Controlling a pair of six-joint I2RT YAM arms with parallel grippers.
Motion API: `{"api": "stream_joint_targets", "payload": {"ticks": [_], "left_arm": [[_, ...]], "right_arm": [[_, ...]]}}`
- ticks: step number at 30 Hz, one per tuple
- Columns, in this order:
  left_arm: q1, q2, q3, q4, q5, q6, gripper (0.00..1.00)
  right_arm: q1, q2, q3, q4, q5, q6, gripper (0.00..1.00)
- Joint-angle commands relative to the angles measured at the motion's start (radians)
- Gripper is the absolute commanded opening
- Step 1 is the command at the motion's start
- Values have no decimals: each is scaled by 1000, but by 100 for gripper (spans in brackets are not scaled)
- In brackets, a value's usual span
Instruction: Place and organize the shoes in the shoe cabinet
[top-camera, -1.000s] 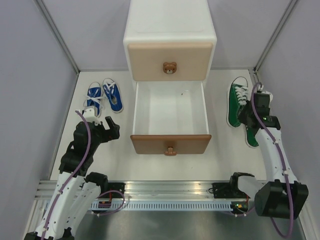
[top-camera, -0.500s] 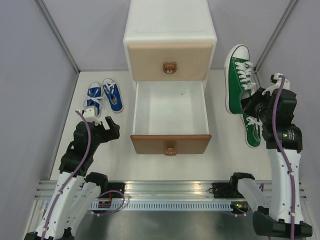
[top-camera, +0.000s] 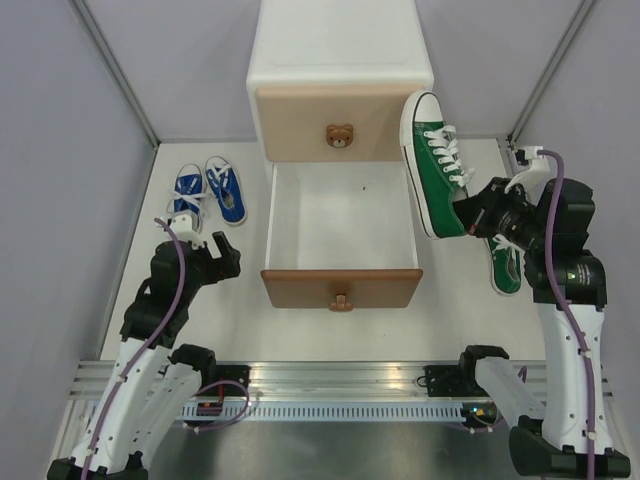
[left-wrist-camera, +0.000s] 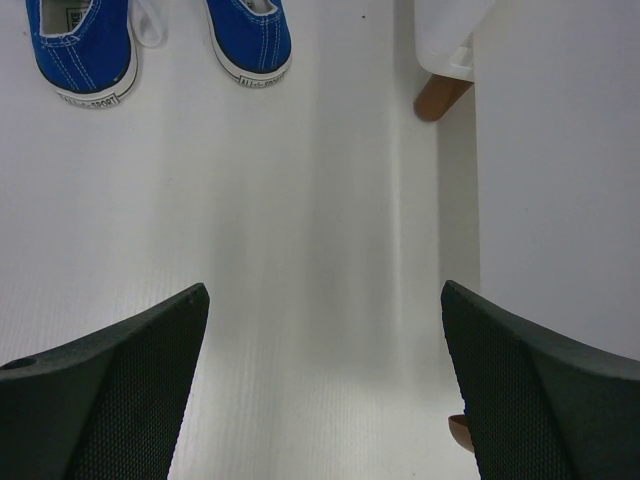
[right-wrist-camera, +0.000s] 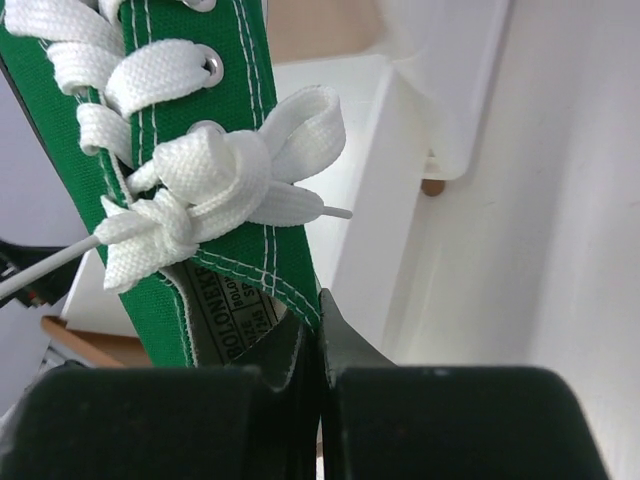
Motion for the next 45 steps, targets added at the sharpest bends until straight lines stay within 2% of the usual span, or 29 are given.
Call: {"api": "stream_joint_targets", "payload": {"ticks": [1,9,11,13,16,19,25,34,45], "left_arm": [[-4,13,3,32,-12,35,100],[-4,7,2,35,-17,33,100],[-4,10,2,34,-17,33,100],[-4,7,2,34,-17,35,100],[-4,7,2,35,-25,33,100],[-4,8,2,32,-23,33,100],[-4,1,2,34,-29,32,100],[-4,-3,2,32,-25,32,100],[-4,-4,0,32,-32,30,100]], "right_arm": [[21,-18,36,170,-128,28,1],[174,25,22,236,-66,52,1],[268,54,18,247,-12,42,1],[356,82,27,226,127,28,1],[617,143,60,212,316,6,1],[764,205,90,212,437,5,0],[962,387,208,158,672,-11,1],[990,522,269,52,856,43,1],[983,535,228,-76,972,69,1]]}}
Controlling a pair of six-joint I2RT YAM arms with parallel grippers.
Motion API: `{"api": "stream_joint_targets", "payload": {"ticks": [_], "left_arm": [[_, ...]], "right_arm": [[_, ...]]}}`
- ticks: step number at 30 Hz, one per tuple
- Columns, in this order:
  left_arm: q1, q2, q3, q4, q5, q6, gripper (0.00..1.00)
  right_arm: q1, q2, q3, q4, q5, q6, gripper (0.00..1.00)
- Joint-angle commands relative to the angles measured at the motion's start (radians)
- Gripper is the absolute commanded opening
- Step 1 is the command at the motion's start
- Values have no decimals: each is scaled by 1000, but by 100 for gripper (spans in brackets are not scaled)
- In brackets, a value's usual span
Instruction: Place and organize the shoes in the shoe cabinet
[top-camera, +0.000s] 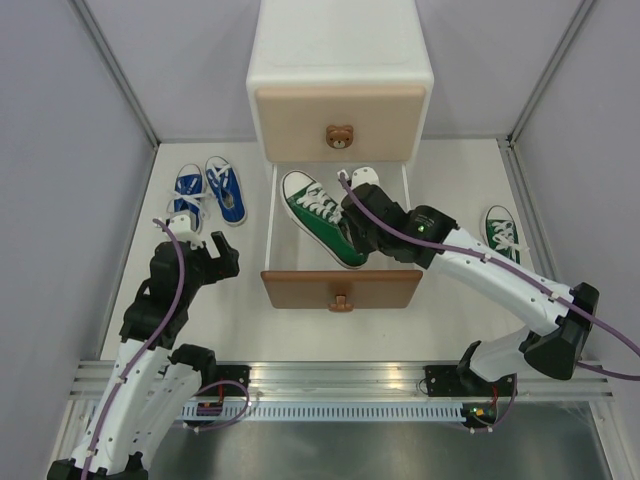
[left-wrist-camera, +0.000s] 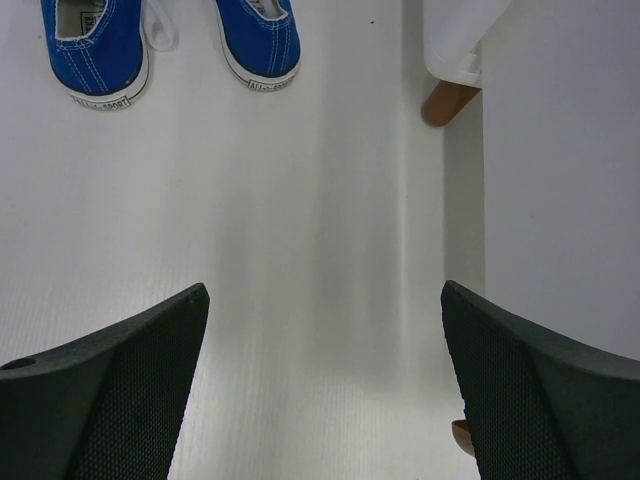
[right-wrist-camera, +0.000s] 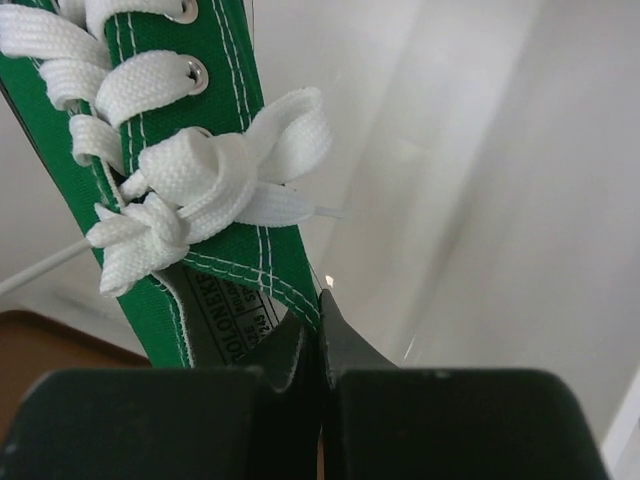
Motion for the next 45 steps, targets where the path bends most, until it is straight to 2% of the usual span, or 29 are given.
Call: {"api": "stream_joint_targets", "payload": {"ticks": [1,6,13,23,28,36,45], "left_arm": [[-4,-4,0,34,-14,29,100],[-4,-2,0,32,-24,29,100],[-4,-2,0,29,-37,24,100],[-4,-4,2,28,-44,21,100],[-4,-2,3,28,-51,21,100],[-4,-4,5,28,-56,19,100],[-4,-8,3,26,-57,19,100]], "right_arm": [[-8,-14,42,24,74,38,0],[-11,48,88,-40,99,107,1],[-9,121,116,-68,131,297,1],[-8,143,93,6,192,578,1],[6,201,109,-14,225,717,0],[48,306,215,-83,255,796,0],[69,362,217,-107,243,871,1]]}}
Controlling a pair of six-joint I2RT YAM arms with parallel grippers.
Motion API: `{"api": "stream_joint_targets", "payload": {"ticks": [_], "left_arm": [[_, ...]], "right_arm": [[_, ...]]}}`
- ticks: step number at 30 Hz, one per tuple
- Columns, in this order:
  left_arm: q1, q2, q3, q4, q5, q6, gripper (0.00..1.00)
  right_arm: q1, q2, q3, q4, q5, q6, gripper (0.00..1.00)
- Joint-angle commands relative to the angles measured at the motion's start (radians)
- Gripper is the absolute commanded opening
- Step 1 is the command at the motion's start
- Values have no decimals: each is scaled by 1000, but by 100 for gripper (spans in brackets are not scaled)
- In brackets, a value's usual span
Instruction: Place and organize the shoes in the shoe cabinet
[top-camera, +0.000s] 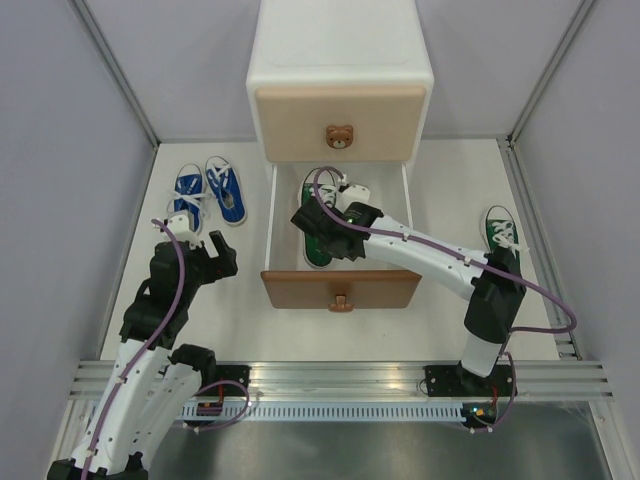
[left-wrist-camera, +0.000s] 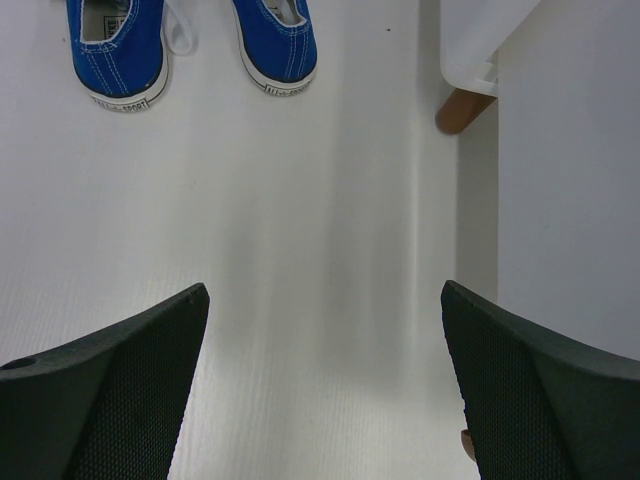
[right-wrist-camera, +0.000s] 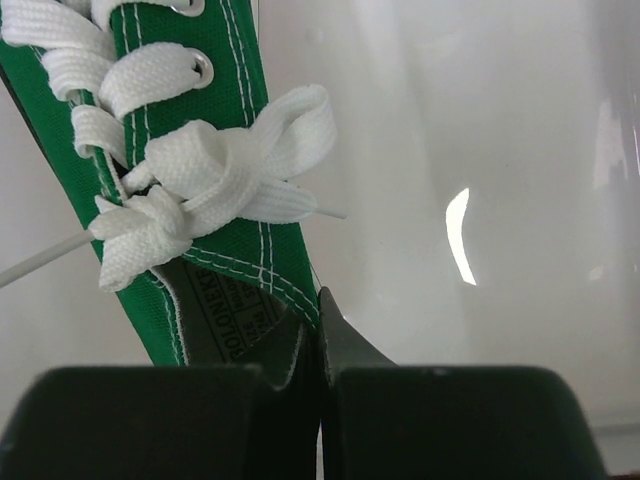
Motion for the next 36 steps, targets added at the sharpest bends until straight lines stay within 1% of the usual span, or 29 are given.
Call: {"api": "stream_joint_targets", "payload": {"ticks": [1,5,8,20,27,30,31,33,34,36], "left_arm": [[-4,-10,3,26,-21,18,100],[-4,-16,5,26,-22,18,100],[-4,-16,3,28,-18,20,100],[-4,-19,3,28,-25,18,100],[-4,-21,3,26,-26,18,100],[-4,-21,3,26,-26,18,100],[-4,-21,2,26,-25,18,100],[-4,-19,3,28,-25,20,100],[-4,-16,3,26,-23,20,100],[-4,-14,3,28,-25,20,100]], "right_arm": [[10,11,54,23,49,60,1],[17,39,60,25,17,55,1],[30,42,64,6,15,70,2],[34,35,8,25,20,119,6],[40,22,-8,33,26,135,11],[42,18,-15,39,25,136,16],[42,16,-18,51,19,136,25],[42,7,-32,62,14,132,31],[43,4,-35,69,14,129,36],[46,-4,-35,72,14,124,41]]}}
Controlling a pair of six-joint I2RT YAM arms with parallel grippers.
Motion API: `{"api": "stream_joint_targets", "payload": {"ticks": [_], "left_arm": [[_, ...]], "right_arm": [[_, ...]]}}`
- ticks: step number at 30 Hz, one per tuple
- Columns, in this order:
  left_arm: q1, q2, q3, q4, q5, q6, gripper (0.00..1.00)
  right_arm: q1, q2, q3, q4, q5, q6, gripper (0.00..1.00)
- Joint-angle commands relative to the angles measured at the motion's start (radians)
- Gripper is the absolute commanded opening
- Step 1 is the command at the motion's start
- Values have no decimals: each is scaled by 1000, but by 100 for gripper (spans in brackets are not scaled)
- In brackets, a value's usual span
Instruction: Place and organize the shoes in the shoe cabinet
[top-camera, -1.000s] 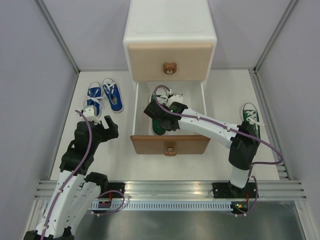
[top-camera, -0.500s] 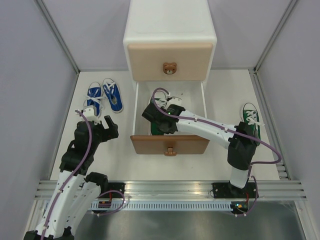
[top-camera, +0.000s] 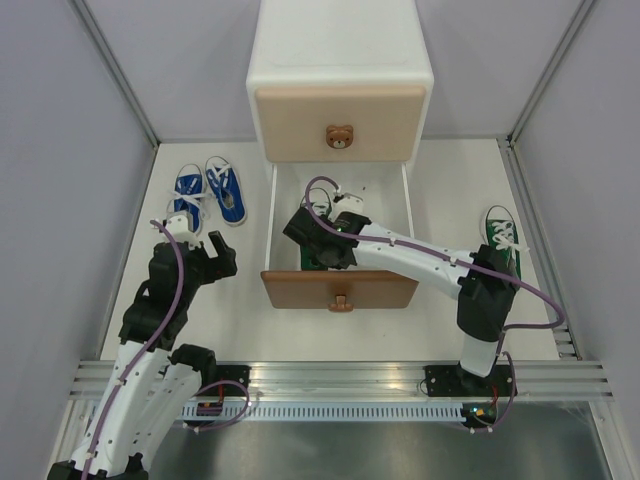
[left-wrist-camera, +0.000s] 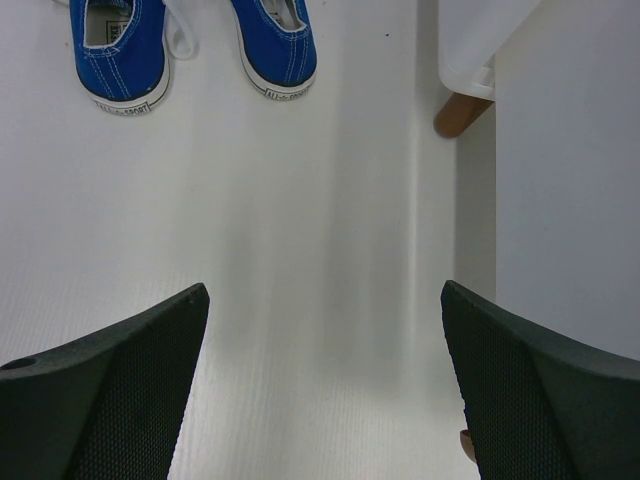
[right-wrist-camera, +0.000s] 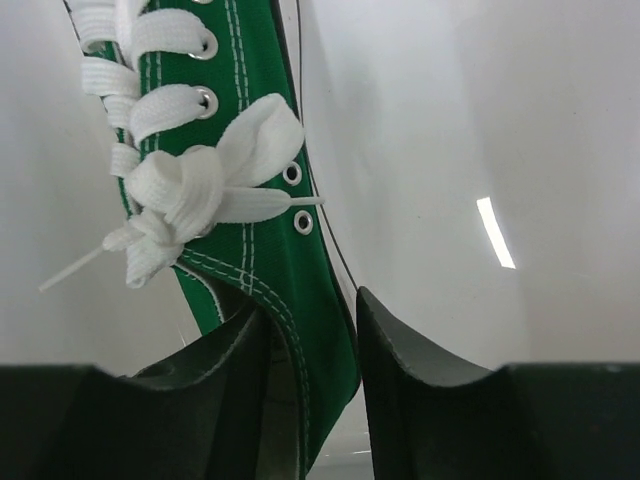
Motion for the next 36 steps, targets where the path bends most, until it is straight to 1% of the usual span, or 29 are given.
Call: {"api": "stream_joint_targets", "payload": {"ticks": [1,2,7,8,9,11,12,13,18,20,23,24,29,32,36], "left_arm": [[-4,-6,3,26,-22,18,100],[-4,-6,3,26,-22,20,100],[-4,-12,3,26,-27,17,100],[-4,-12,3,26,-27,17,100],[-4,-15,3,28,-27,18,100],[-4,-15,3,26,-27,18,100],[-4,-18,2,26,-25,18,100],[-4,-18,2,26,-24,18,100],[-4,-35,3,26,-16,18,100],[-4,-44,3,28,-15,20,100],[-4,-60,3,28,-19,18,100],[-4,-66,3,26,-19,20,100],[-4,-78,3,29,-10,20,100],[-4,-77,3,29,-12,18,100],[-4,-80,2,29,-10,18,100]], "right_arm": [[6,-56,-4,38,26,5,45],[8,-64,1,41,27,2,47],[14,-105,16,52,50,-32,66],[15,-113,20,55,56,-53,69],[15,-119,22,59,56,-64,74],[17,-138,27,61,56,-96,79],[17,-144,30,61,69,-107,84],[17,-161,28,61,72,-115,87],[21,-210,28,125,70,-268,96],[24,-230,31,128,70,-296,98],[26,-271,19,179,53,-363,98],[26,-288,16,188,52,-415,98],[27,-326,-10,251,30,-550,98],[27,-363,-18,268,15,-612,98],[26,-434,-16,243,33,-661,98]]}}
